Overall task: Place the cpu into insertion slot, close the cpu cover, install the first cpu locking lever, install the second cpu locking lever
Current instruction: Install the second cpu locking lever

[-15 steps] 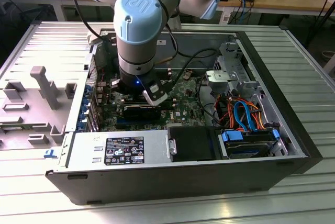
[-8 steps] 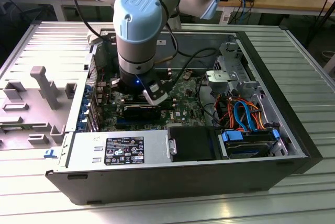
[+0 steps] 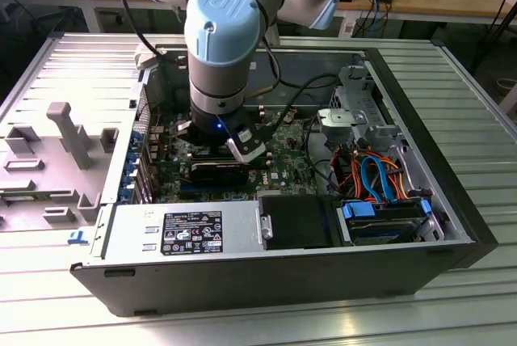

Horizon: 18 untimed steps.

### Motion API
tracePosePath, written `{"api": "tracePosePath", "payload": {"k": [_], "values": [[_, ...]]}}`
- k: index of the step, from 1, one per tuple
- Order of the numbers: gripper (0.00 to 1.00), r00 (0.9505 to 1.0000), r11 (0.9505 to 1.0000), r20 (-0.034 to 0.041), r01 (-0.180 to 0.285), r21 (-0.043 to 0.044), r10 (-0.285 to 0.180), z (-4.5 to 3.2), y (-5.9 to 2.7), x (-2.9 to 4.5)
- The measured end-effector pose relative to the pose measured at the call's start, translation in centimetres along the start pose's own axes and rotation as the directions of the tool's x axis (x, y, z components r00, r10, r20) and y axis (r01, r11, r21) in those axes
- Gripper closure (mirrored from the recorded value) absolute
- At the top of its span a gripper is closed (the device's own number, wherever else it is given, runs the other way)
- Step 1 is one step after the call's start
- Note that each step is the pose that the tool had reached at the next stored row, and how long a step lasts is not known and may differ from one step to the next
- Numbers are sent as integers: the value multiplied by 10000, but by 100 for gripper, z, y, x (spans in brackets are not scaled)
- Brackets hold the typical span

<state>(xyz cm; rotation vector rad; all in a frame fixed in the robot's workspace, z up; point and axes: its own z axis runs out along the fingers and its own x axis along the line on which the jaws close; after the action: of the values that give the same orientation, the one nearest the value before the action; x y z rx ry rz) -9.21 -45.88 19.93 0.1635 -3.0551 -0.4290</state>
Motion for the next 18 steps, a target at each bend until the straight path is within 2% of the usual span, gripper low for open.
{"api": "tracePosePath", "payload": {"k": [3, 6, 9, 10, 18], "values": [[89, 10000, 10000, -1, 2, -6, -2, -40, 10, -26], [89, 10000, 10000, -45, -12, -4, 12, -48, 6, -75], [89, 9999, 10000, -122, -33, -9, 33, -53, -2, -149], [89, 9998, 10000, -188, -53, -17, 53, -57, -7, -211], [89, 9992, 9999, -379, -107, -37, 106, -70, -24, -386]]}}
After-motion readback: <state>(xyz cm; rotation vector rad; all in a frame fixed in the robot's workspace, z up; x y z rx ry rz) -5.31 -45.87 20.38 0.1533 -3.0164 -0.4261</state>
